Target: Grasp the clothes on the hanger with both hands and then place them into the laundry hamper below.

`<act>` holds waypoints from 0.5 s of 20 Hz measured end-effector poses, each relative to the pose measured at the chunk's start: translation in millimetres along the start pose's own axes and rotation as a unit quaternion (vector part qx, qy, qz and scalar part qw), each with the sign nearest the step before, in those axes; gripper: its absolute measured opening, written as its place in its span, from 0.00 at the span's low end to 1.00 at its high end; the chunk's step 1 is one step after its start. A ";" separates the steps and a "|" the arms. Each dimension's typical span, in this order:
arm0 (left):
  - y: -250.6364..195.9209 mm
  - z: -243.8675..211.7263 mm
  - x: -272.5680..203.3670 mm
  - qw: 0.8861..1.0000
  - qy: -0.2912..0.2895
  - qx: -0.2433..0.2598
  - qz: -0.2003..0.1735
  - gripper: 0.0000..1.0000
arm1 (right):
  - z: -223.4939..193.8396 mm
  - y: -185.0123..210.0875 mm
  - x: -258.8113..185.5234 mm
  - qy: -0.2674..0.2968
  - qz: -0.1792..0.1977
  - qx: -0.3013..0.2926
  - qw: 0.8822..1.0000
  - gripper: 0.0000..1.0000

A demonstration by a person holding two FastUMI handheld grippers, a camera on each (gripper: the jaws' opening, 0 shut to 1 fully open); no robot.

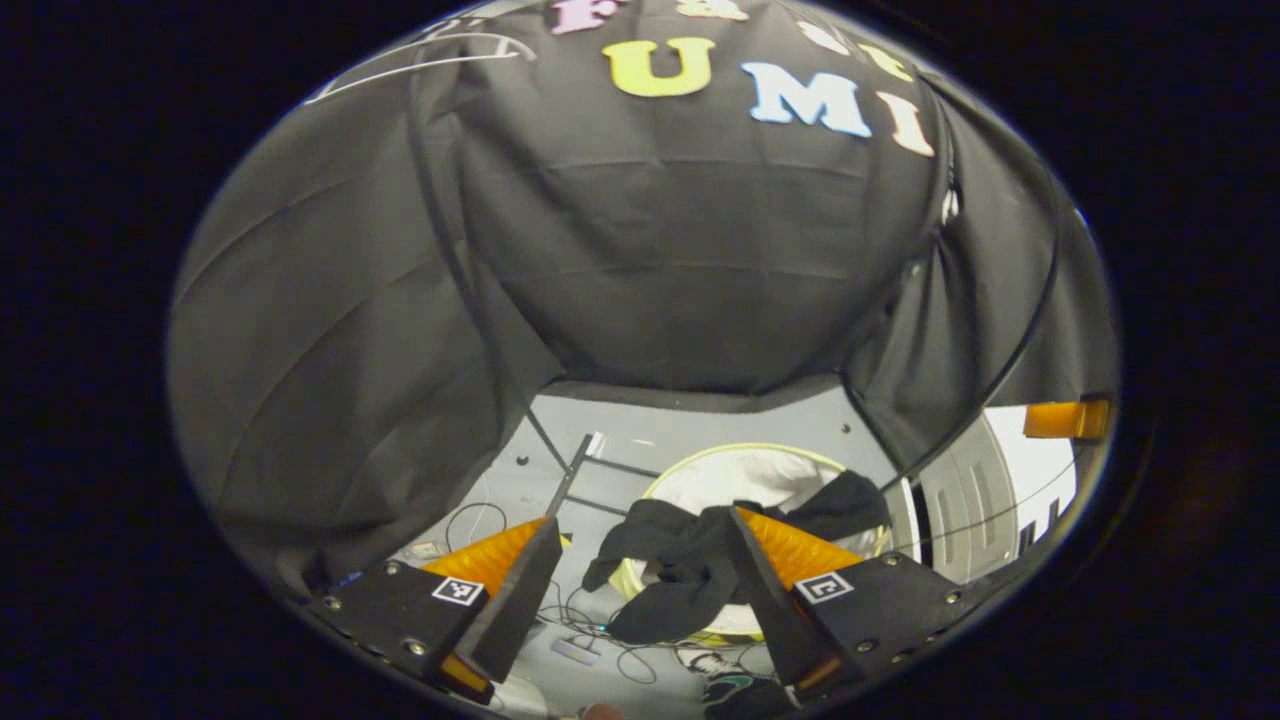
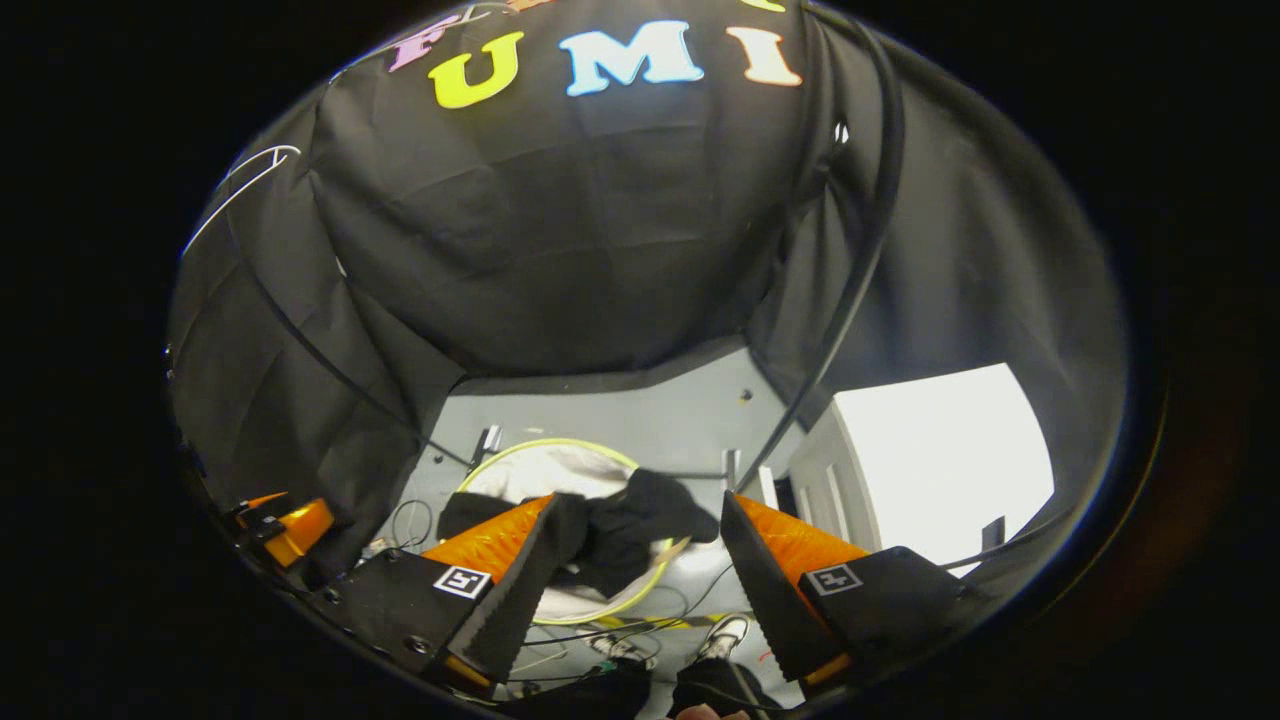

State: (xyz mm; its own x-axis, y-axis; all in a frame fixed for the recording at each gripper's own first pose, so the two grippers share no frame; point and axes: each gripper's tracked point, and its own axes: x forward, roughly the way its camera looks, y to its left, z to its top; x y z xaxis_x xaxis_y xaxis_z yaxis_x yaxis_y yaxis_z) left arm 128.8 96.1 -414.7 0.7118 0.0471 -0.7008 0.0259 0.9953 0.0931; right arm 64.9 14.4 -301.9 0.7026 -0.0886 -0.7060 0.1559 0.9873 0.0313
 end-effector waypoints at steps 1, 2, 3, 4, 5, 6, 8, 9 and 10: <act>1.3 8.2 -21.1 1.000 -0.016 -0.007 0.011 0.96 | 18.0 -9.6 -7.8 -0.030 -0.004 0.000 1.000 0.98; 2.7 21.9 -39.9 0.999 -0.037 -0.009 0.023 0.96 | 36.9 -19.0 -18.0 -0.063 -0.006 -0.003 0.998 0.98; 1.1 40.9 -63.2 0.997 -0.065 -0.011 0.035 0.96 | 56.1 -27.8 -27.5 -0.097 -0.008 -0.010 0.995 0.98; -2.6 62.8 -86.5 0.994 -0.096 -0.013 0.043 0.96 | 73.0 -34.7 -37.2 -0.128 -0.007 -0.022 0.992 0.98; -9.5 85.7 -115.7 0.990 -0.131 -0.019 0.052 0.96 | 87.6 -38.2 -49.8 -0.152 -0.001 -0.036 0.988 0.98; -17.2 106.0 -142.0 0.985 -0.158 -0.029 0.059 0.96 | 99.6 -40.1 -61.8 -0.171 0.011 -0.050 0.984 0.98; -39.4 135.6 -184.5 0.974 -0.208 -0.050 0.068 0.96 | 128.5 -41.9 -86.9 -0.213 0.038 -0.065 0.974 0.98; -51.4 152.4 -206.9 0.968 -0.234 -0.057 0.072 0.96 | 143.5 -43.3 -102.1 -0.237 0.050 -0.063 0.968 0.94; -59.4 165.5 -229.9 0.962 -0.256 -0.061 0.076 0.96 | 157.9 -45.9 -118.0 -0.261 0.062 -0.058 0.962 0.93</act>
State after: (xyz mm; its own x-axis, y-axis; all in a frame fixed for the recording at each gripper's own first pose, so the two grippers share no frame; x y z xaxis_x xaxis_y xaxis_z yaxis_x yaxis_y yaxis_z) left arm 79.8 12.3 -142.1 0.9543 0.1757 -0.2418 -0.1656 0.9843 0.0615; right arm 84.5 -41.3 -108.4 0.9683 0.0055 -0.2497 -0.0077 0.9999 -0.0078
